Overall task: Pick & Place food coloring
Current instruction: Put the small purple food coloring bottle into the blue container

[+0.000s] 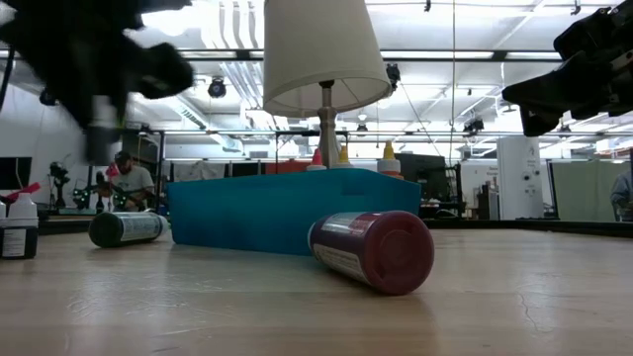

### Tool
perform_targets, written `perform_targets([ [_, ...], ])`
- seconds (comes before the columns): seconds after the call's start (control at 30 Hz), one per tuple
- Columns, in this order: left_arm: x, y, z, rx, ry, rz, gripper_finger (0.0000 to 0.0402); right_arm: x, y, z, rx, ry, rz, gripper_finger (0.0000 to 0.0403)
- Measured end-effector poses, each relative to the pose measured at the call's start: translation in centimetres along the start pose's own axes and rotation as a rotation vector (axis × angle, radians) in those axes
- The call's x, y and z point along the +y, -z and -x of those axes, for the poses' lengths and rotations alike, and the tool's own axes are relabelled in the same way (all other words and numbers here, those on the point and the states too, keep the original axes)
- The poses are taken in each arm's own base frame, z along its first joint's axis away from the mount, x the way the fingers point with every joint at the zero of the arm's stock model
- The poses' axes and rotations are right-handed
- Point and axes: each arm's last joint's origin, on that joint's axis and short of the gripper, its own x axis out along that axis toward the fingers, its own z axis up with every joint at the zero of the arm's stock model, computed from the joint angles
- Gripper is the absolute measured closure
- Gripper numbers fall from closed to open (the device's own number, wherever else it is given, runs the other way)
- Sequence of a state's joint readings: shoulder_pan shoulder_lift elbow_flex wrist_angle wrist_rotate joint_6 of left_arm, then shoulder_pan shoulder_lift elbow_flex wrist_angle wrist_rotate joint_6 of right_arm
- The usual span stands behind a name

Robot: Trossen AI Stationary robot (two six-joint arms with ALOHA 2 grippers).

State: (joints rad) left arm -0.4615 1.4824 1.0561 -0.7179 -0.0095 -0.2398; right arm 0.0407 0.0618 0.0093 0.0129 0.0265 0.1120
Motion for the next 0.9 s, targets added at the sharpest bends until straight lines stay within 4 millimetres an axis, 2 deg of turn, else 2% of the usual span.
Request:
perform_targets([
  [0.2,4.2,-1.0,1.3,-0.046,-0.068,0.015,0.0355,0.0,0.0,0.0,0.000,0.000,0.000,0.0394],
  [0.5,9.0,-2.7,3.5,-0.106,-0.150,0.012,0.0355,0.0,0.0,0.0,0.000,0.000,0.000,0.0394],
  [0.9,16.2,-1.6,5.0,-0.120,-0.268,0.239,0.0355,0.0,0.0,0.0,0.000,0.000,0.000,0.0394],
])
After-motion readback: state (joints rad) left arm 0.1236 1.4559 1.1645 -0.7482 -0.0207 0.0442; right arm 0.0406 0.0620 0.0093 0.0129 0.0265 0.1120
